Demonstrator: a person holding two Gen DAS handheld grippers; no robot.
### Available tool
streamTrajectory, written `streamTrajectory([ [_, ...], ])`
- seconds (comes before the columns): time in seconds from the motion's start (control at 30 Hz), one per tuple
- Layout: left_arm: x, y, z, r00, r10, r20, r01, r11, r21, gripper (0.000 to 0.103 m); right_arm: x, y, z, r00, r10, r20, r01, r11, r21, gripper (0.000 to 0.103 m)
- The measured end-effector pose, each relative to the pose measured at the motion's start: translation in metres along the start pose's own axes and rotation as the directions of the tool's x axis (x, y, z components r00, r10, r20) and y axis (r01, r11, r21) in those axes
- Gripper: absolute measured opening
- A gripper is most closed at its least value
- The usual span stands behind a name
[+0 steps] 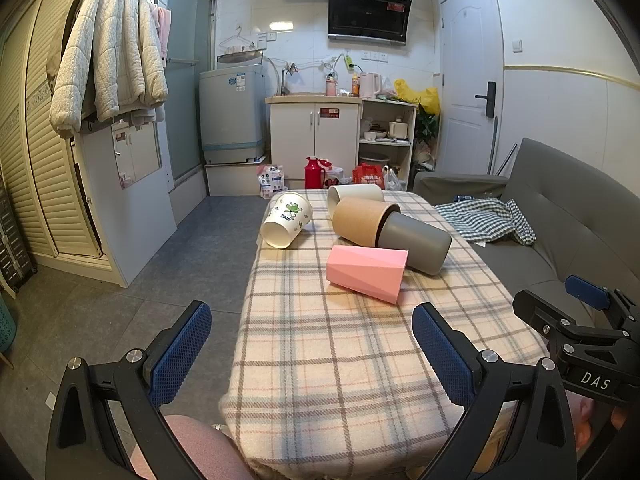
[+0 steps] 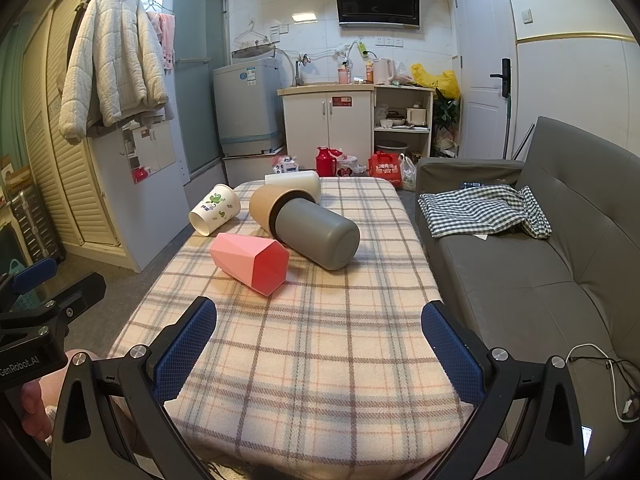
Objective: Flip cup upside down
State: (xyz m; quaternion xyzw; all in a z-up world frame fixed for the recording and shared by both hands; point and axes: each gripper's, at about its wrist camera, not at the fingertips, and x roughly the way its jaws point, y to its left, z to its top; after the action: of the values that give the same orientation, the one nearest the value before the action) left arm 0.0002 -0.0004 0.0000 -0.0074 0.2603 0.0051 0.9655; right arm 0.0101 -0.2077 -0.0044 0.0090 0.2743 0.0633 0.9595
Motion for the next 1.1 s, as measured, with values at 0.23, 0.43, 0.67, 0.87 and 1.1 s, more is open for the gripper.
streamTrajectory([
  [0.23,-0.0003,0.0001,-0.0001,1.000,-0.002,0.000,0.002,1.000,0.000,0.103,0.0005,-0.0004,0.0001,1.000,0.001,-0.001,-0.001,1.000,0.000,0.103],
  [0.43,-0.0004,0.0003,-0.0003,1.000,-0.001,-0.004,0.001,1.000,0.000,0.103,0.0010,0.0006,-0.0005,1.000,0.001,-0.004,-0.001,1.000,0.000,0.103],
  [0.67,-0.0014,-0.0003,-0.0006,1.000,-0.002,0.000,0.002,1.000,-0.001,0.103,0.0015,0.0014,-0.0012,1.000,0.000,-0.003,0.000,1.000,0.000,0.103],
  [0.87,-0.0001,0.0001,0.0000,1.000,-0.001,-0.003,0.001,1.000,0.001,0.103,0.0020,0.0022,-0.0018,1.000,0.001,-0.004,-0.001,1.000,0.000,0.103],
  [1.1,-0.0002,0.0001,-0.0001,1.000,-0.001,-0.003,0.001,1.000,0.001,0.103,0.0017,0.0024,-0.0019,1.000,0.001,-0.004,-0.001,1.000,0.000,0.103],
])
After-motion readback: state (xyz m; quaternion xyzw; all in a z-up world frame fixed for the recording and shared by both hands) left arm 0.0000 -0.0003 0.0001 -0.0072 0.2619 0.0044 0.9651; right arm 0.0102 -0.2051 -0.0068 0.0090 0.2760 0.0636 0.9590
